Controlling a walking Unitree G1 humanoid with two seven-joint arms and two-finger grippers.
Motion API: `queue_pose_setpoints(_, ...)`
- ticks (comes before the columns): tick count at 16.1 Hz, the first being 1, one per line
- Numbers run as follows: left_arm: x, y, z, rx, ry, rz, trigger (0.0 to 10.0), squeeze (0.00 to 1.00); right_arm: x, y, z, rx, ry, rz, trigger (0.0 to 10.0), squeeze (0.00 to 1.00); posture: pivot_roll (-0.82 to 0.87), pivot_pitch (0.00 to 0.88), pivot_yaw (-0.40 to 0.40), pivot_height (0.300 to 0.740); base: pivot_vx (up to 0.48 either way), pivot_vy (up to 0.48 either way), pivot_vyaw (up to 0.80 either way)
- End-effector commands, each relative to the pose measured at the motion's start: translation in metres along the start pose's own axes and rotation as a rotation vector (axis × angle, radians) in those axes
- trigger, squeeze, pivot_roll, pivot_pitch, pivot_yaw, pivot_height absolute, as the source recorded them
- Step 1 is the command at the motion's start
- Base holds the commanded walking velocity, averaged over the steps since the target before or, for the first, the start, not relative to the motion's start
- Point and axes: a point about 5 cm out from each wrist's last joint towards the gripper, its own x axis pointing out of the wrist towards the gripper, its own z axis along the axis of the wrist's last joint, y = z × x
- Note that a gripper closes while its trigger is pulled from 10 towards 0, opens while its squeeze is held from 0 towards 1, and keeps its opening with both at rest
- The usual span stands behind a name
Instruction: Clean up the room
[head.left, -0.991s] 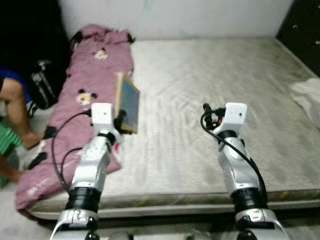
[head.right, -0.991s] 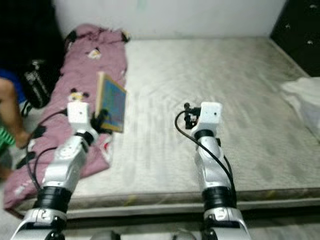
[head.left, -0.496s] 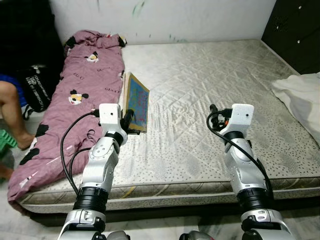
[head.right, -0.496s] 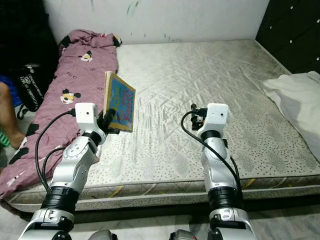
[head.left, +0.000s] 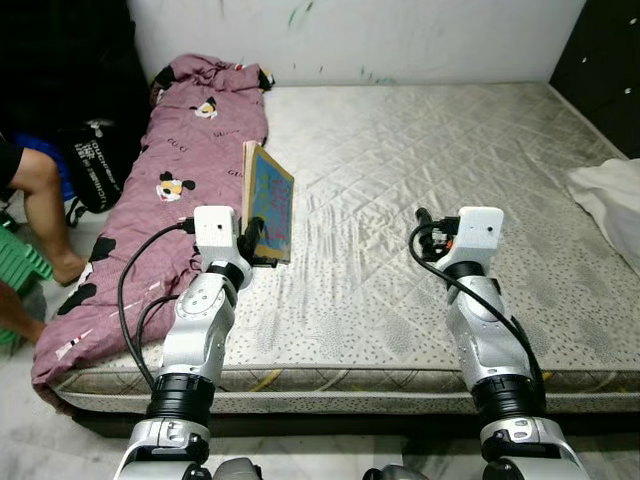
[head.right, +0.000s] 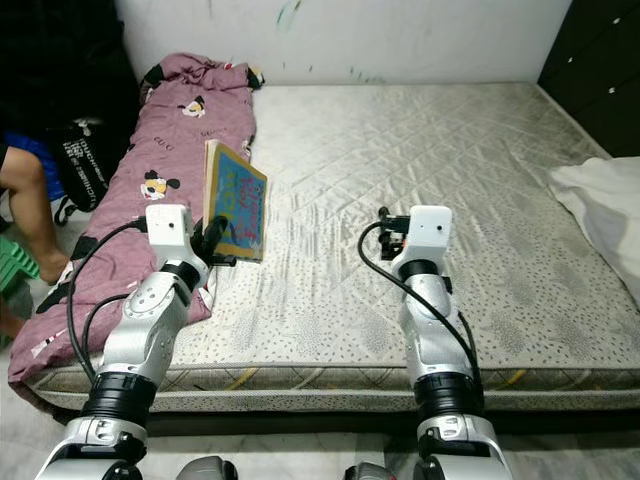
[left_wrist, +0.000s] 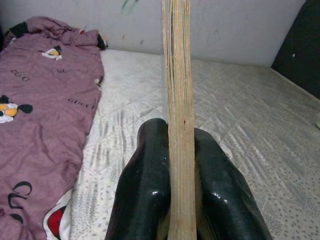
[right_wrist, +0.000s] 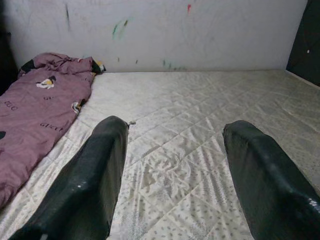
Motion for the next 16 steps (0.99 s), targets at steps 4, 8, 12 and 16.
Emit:
queue_pose_setpoints(4, 0.0023, 0.0004, 0.0111, 0.004, -0.050, 0.002, 10.0, 0.00, 0.0026, 0.0052, 0.0038, -0.003, -0.013, 0.018, 10.0, 0.00, -0.02, 0.000, 0.028, 0.740, 0.000, -0.292, 0.71)
queue_pose_setpoints(8, 0.0023, 0.0004, 0.0106, 0.002, -0.048, 0.004, 10.0, 0.00, 0.0028, 0.0038, 0.0028, -0.003, -0.006, 0.012, 10.0, 0.00, -0.02, 0.000, 0.026, 0.740, 0.000, -0.321, 0.00)
queue_pose_setpoints(12, 0.0026, -0.0005, 0.0105, -0.001, -0.048, 0.001, 10.0, 0.00, 0.0030, 0.0037, 0.0025, -0.003, -0.004, 0.011, 10.0, 0.00, -0.02, 0.000, 0.026, 0.740, 0.000, -0.325, 0.00)
queue_pose_setpoints(16, 0.0028, -0.0009, 0.0102, -0.002, -0.047, 0.000, 10.0, 0.00, 0.0030, 0.0038, 0.0026, -0.006, -0.005, 0.011, 10.0, 0.00, -0.02, 0.000, 0.026, 0.740, 0.000, -0.326, 0.00)
